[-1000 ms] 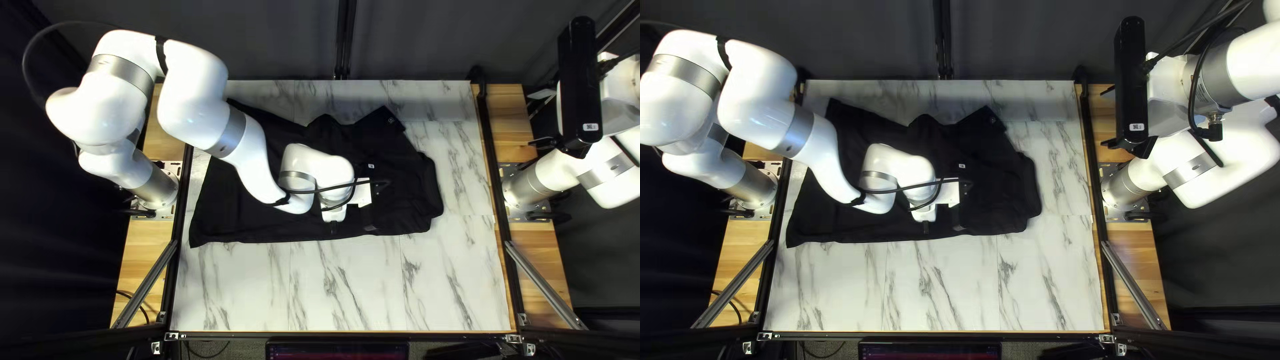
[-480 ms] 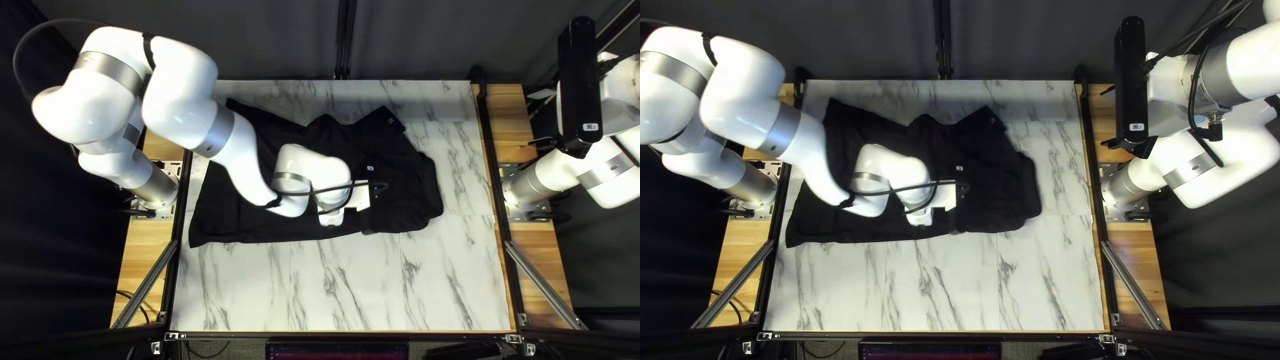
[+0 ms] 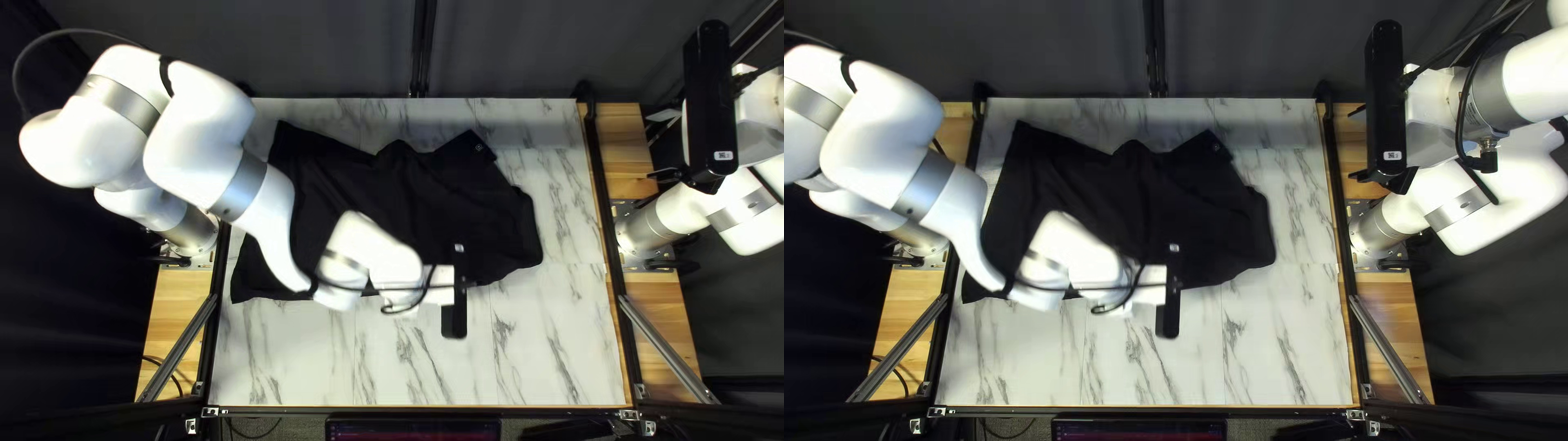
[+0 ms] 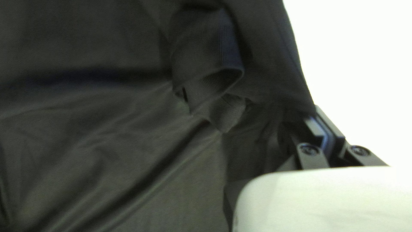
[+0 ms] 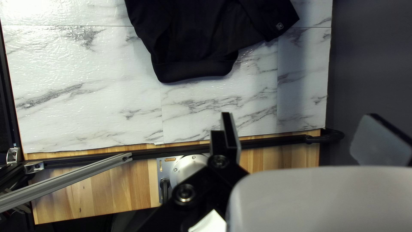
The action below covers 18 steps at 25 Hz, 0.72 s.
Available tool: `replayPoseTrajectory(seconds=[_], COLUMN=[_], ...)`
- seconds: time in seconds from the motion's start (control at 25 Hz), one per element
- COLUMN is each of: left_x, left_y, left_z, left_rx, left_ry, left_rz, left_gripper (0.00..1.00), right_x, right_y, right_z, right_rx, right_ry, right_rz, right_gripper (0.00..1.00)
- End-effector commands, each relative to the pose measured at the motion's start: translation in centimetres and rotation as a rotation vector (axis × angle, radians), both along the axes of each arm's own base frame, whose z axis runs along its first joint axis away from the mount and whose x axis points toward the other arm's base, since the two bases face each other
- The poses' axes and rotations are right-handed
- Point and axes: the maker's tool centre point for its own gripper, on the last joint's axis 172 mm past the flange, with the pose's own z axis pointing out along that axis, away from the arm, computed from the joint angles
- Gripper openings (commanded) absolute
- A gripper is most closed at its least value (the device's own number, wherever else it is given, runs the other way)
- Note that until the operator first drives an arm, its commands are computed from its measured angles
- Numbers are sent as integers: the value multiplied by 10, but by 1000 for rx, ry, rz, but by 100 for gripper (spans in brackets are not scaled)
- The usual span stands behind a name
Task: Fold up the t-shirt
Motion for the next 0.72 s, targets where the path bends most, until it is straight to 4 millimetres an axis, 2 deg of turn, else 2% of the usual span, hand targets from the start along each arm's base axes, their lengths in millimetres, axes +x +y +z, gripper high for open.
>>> replayPoseTrajectory(seconds=[0.04,0.28,0.32,0.36,0.4,0.72], left_x=[0,-10,-12,-12,-13,-16], left_y=[-18,-37,-41,-43,-46,-35], left_z=[-1,-3,-4,-4,-3,11], left_rx=[0,-2,-4,-5,-6,-29], left_ry=[6,18,21,22,24,19], left_rz=[-34,-63,-70,-75,-82,-90], left_gripper=[0,0,4,17,100,100], right_x=[0,0,0,0,0,0], right_y=[0,0,0,0,0,0], right_z=[0,0,0,0,0,0], right_rx=[0,0,0,0,0,0], right_ry=[0,0,0,0,0,0], right_rz=[0,0,0,0,0,0], right_gripper=[100,100,100,100,100,100])
